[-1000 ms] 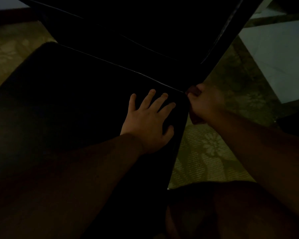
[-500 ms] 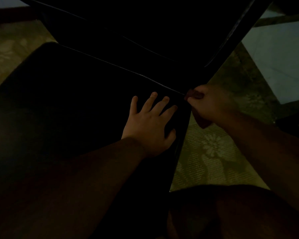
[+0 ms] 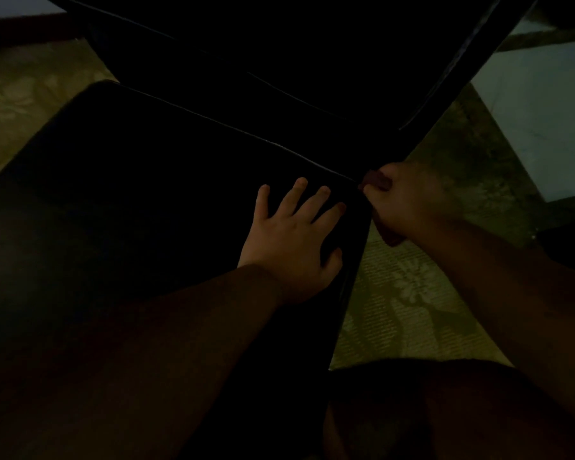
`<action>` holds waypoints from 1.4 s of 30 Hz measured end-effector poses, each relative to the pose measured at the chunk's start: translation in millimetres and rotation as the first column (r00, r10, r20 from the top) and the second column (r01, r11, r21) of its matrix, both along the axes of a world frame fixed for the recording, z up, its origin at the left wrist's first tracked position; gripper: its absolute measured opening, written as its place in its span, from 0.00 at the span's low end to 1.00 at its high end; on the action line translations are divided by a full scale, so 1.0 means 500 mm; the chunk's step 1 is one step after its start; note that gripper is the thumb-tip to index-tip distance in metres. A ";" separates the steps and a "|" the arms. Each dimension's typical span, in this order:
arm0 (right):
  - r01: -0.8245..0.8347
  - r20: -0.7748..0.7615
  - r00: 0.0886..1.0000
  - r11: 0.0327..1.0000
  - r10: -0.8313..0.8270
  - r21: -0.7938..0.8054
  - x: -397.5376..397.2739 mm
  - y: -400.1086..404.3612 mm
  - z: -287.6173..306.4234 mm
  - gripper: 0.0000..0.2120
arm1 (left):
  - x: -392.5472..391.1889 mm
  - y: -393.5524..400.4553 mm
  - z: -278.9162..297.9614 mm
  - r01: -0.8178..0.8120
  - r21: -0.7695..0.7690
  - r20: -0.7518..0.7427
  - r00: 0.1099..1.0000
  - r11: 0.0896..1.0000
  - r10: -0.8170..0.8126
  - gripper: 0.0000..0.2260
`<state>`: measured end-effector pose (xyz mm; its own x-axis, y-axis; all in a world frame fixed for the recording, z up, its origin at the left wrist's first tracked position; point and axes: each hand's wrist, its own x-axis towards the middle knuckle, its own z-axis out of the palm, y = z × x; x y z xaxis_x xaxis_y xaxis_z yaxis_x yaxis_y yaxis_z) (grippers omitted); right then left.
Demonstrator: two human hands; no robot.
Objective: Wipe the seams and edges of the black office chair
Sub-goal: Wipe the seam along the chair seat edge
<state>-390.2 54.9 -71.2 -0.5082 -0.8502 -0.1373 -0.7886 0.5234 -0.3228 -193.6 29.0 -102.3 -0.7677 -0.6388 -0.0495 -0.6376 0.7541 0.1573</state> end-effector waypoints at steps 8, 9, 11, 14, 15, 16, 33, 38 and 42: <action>0.062 0.037 0.997 0.997 -0.061 -0.048 0.008 -0.014 -0.011 0.09 | -0.002 -0.004 0.001 0.003 0.005 0.009 1.000 1.000 -0.003 0.32; 0.058 0.070 0.996 0.997 -0.054 -0.047 0.006 -0.011 -0.008 0.09 | -0.001 -0.003 0.001 0.005 0.006 0.010 1.000 1.000 -0.005 0.32; 0.021 0.100 0.995 0.999 -0.017 -0.043 0.006 -0.002 -0.003 0.08 | -0.001 -0.004 0.004 0.010 0.007 0.016 1.000 1.000 -0.010 0.32; -0.004 0.127 0.992 0.998 0.013 -0.068 0.005 0.016 0.003 0.12 | 0.000 -0.006 0.004 0.012 0.024 0.030 0.999 1.000 -0.013 0.32; 0.004 0.143 0.990 0.996 0.008 -0.088 0.005 0.022 0.009 0.13 | -0.001 -0.007 0.006 0.016 0.036 0.028 0.999 0.999 -0.017 0.32; 0.005 0.146 0.989 0.993 0.012 -0.118 0.003 0.027 0.012 0.12 | -0.002 -0.012 0.008 0.023 0.045 0.026 0.999 0.999 -0.025 0.32; 0.075 0.238 0.971 0.979 -0.028 -0.192 0.034 0.005 0.001 0.18 | 0.040 -0.058 0.004 0.187 -0.071 0.061 0.981 0.980 -0.182 0.32; 0.045 0.342 0.940 0.985 0.014 -0.166 0.036 0.017 -0.004 0.08 | 0.042 -0.058 0.001 0.186 -0.069 0.056 0.982 0.980 -0.182 0.32; 0.043 0.400 0.916 0.988 0.021 -0.151 0.027 0.040 0.001 0.16 | 0.042 -0.059 -0.001 0.185 -0.070 0.047 0.982 0.980 -0.182 0.32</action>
